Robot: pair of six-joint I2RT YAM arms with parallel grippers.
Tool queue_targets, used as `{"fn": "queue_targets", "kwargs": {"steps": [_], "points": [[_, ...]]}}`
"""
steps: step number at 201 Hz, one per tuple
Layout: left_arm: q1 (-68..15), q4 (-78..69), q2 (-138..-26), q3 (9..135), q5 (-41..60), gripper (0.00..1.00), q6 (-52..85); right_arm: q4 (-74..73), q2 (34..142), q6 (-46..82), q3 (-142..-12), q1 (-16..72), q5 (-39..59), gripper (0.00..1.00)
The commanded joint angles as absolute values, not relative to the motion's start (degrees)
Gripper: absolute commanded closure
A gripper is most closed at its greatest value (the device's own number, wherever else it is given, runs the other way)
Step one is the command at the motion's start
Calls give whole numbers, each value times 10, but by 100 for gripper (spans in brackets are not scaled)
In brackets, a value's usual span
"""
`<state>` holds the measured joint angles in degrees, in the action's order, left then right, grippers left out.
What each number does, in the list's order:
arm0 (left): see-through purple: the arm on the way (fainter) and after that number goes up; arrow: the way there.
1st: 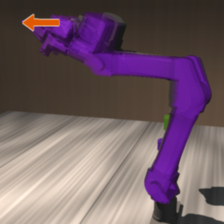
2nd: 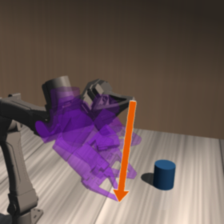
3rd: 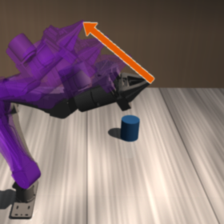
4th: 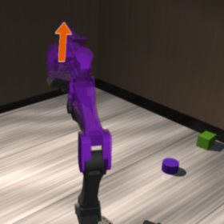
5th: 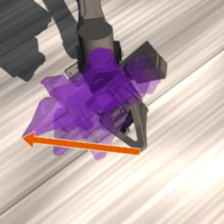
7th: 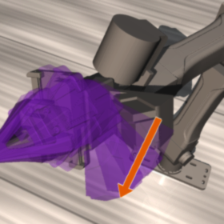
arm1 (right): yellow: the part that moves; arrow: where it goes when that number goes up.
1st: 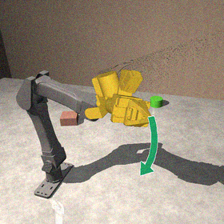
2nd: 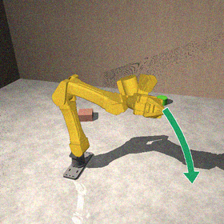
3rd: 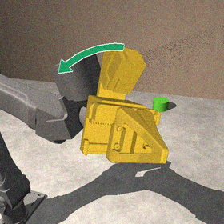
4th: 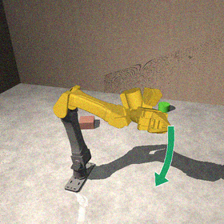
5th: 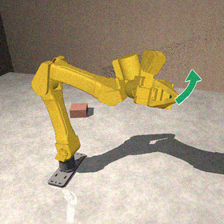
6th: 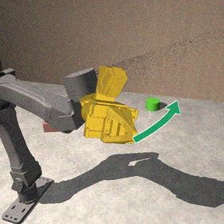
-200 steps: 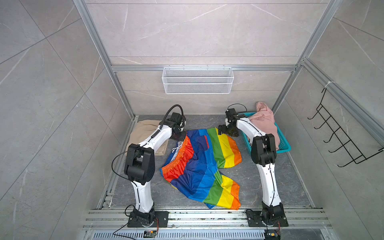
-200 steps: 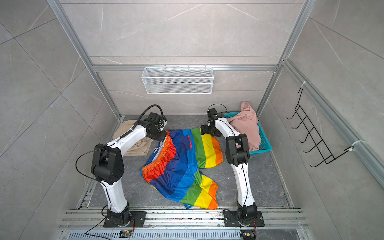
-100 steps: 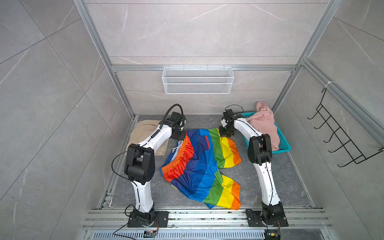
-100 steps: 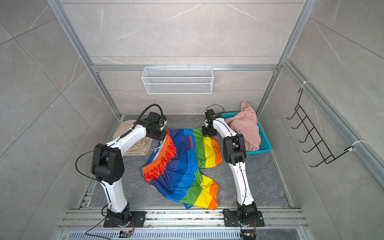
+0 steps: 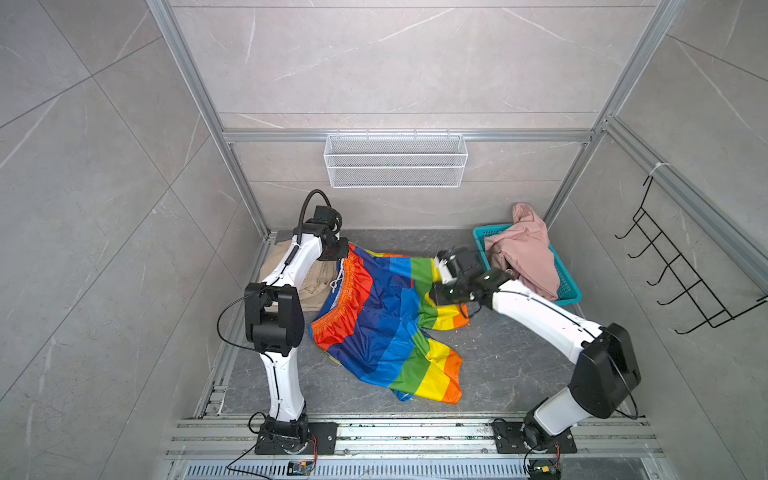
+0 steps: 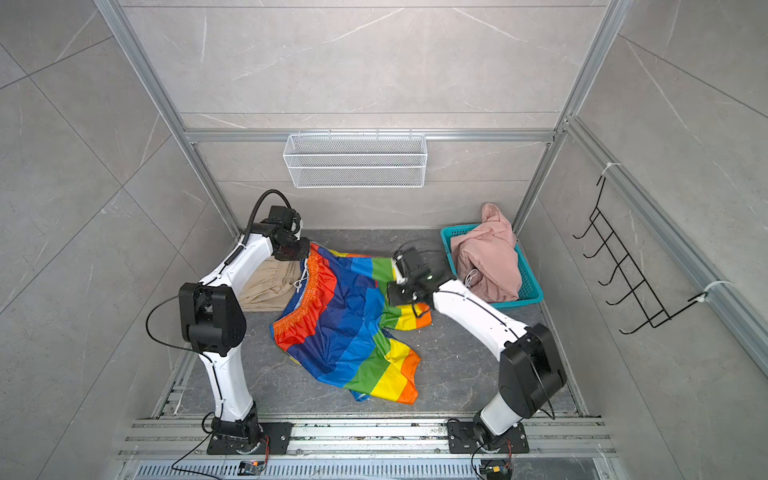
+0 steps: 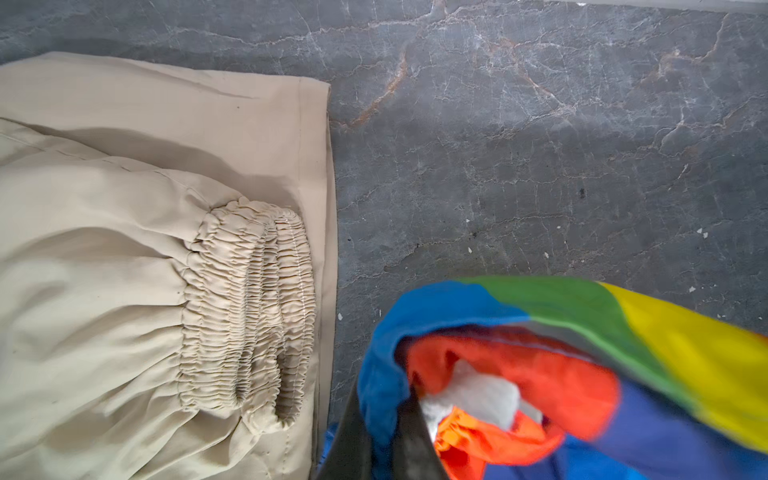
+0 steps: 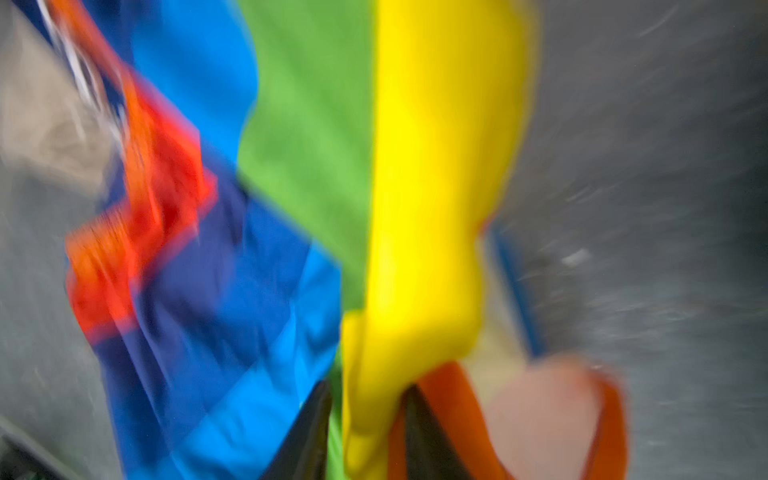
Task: Fold and stack the shorts
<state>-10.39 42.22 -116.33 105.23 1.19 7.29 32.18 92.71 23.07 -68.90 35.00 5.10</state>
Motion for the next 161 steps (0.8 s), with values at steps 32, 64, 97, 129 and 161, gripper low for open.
{"fn": "queue_targets", "kwargs": {"steps": [32,64,97,129,161], "points": [[-108,425,-1169,1065,26,100,74,340,876,248,-656,237,71,17],[-109,411,-1153,1044,34,100,67,363,924,226,-724,181,87,2],[-110,401,-1139,1023,33,100,60,291,958,248,-709,181,177,1],[-111,399,-1140,1017,40,100,60,211,1026,292,-722,183,279,1],[-111,393,-1136,1005,39,100,62,144,1076,338,-733,186,339,1]]}}
